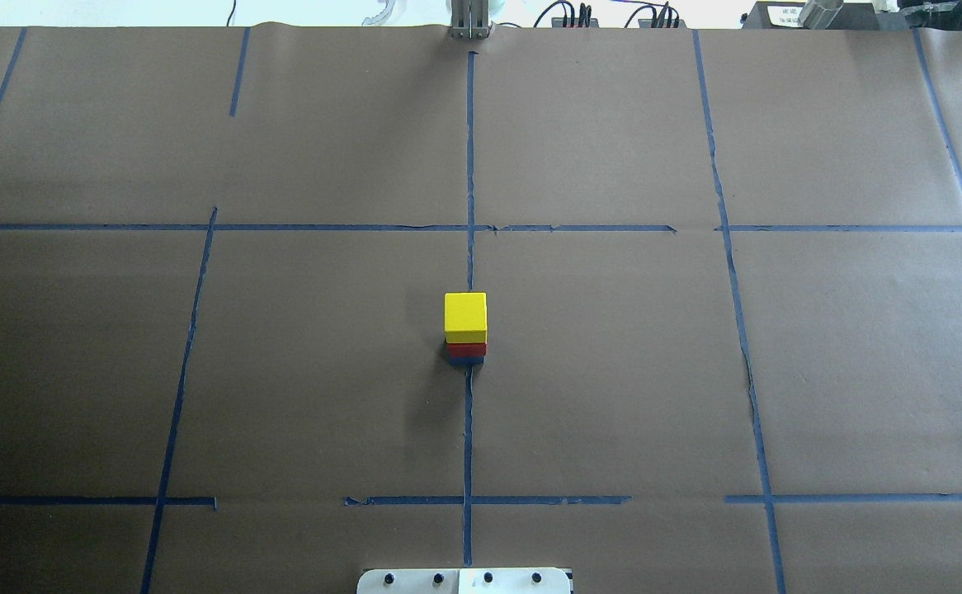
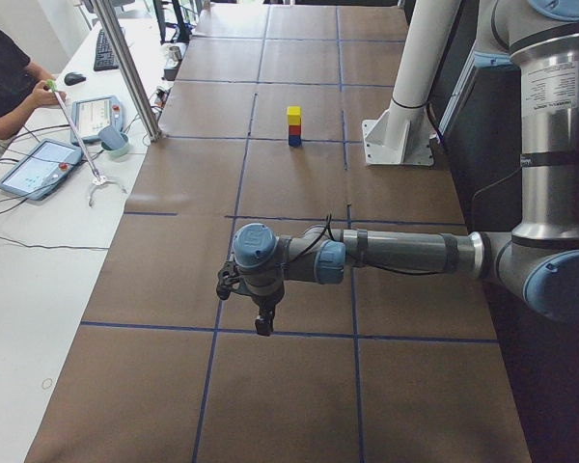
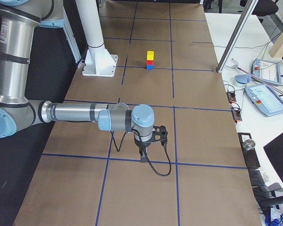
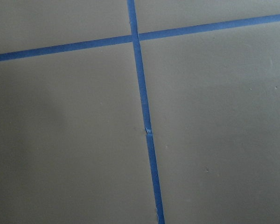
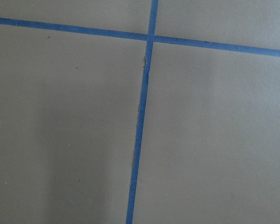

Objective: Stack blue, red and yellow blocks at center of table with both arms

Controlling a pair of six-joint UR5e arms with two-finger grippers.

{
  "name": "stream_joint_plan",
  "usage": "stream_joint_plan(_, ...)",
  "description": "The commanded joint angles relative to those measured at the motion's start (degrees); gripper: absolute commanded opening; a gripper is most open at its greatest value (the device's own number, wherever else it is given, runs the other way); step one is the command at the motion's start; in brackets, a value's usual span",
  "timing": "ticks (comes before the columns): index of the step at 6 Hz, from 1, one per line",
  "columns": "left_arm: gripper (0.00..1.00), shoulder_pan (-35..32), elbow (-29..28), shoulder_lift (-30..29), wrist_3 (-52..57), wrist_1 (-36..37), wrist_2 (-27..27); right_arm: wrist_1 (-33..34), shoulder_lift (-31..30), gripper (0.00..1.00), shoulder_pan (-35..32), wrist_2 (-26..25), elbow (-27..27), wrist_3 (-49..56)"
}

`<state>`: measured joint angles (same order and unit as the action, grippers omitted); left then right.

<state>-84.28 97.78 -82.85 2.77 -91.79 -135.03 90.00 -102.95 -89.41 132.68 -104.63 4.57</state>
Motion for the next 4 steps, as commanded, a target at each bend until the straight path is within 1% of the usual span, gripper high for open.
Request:
stream_joint_plan(1,1.00,-0.01,1.00,0.06,-0.13,-0.31,0.12,0.17,0.03,1.00,0.20,-0.40,-0.04,0.09)
stream_joint_plan(4,1.00,-0.01,-0.22,0.76,0.22,-0.49,0.03,0.35,0.20,1.00,1.86,-0.49,0.04,0.18)
